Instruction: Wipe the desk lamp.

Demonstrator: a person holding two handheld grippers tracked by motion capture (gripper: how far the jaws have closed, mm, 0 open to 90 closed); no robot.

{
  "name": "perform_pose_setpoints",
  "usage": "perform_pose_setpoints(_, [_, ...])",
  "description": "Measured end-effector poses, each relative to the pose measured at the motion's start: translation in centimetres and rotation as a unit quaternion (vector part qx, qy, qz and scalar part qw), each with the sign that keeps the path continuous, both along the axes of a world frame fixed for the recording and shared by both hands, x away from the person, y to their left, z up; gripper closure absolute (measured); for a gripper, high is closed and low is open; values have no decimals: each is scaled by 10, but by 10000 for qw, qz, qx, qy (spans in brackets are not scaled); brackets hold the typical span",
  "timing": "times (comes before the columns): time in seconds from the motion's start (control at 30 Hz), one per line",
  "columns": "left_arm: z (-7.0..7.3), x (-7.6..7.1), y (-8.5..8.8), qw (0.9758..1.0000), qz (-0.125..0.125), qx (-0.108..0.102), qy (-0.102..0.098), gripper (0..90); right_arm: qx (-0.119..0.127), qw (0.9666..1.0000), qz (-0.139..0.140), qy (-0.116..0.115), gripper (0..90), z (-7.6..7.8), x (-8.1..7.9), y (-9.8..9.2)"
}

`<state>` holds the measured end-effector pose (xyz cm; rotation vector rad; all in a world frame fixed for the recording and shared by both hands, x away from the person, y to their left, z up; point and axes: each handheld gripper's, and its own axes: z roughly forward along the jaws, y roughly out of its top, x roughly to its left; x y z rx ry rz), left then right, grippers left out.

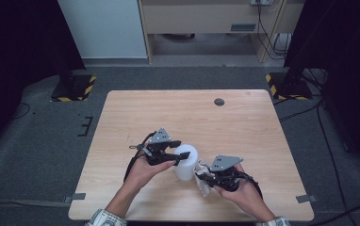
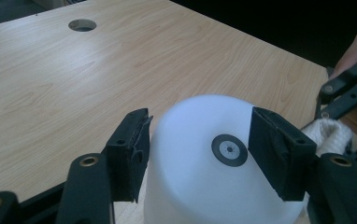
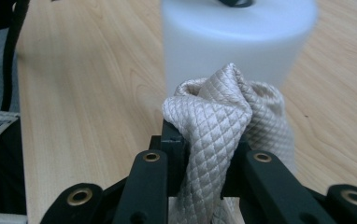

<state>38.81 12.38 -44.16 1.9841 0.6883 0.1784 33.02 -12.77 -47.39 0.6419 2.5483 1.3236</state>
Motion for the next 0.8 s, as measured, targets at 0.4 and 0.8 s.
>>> perform_pose_setpoints(0.4, [0,0,0,10000,37,12,-12,392,316,9991,-221,-188,770,15,4,-5])
perform_pose_setpoints(0.8, [-1,2,2,9999,80,-48,42,393,-428,9981,-334,302,769,-17,16,7])
